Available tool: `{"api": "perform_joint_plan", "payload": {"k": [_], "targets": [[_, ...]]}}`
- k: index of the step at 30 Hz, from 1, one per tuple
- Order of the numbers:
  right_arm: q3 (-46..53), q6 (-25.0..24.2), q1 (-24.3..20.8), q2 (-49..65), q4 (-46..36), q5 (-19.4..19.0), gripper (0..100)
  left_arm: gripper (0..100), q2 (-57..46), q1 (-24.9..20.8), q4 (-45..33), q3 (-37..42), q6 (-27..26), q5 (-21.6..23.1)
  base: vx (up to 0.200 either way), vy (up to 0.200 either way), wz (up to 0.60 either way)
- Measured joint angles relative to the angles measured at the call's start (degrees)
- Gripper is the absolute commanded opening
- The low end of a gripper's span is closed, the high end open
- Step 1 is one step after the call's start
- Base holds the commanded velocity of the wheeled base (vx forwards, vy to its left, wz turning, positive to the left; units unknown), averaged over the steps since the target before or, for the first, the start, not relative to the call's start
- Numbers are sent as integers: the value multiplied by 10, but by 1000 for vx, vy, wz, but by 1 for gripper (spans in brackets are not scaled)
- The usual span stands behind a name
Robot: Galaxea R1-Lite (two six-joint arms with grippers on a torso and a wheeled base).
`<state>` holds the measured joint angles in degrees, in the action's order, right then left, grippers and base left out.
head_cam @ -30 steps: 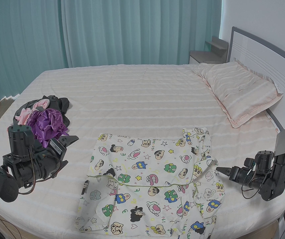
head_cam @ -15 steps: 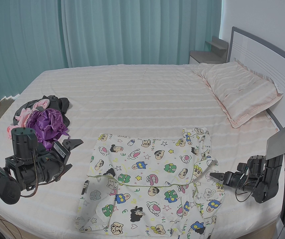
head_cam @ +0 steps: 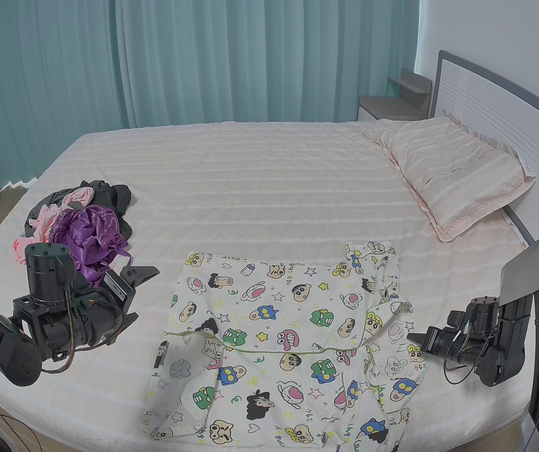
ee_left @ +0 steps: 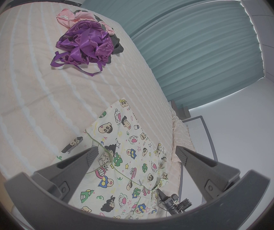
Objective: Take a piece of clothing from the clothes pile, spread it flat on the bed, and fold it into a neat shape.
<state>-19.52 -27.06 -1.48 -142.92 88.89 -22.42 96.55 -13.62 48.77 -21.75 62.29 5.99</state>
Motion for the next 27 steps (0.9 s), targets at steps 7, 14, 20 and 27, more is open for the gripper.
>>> {"api": "perform_joint_plan", "payload": {"k": [7,14,20,27], "targets": [[8,1,39,19,0,0,0,100,2,1,0,0,-5,-3,0,0,0],[13,10,97,44,1,0,0,100,2,0,0,2,-7,-8,0,0,0],[12,38,140,52,-2,0,0,100,2,0,0,2,-9,-8,0,0,0],[7,49,157,55,-4,0,0,100,2,0,0,2,-9,-8,0,0,0]]}}
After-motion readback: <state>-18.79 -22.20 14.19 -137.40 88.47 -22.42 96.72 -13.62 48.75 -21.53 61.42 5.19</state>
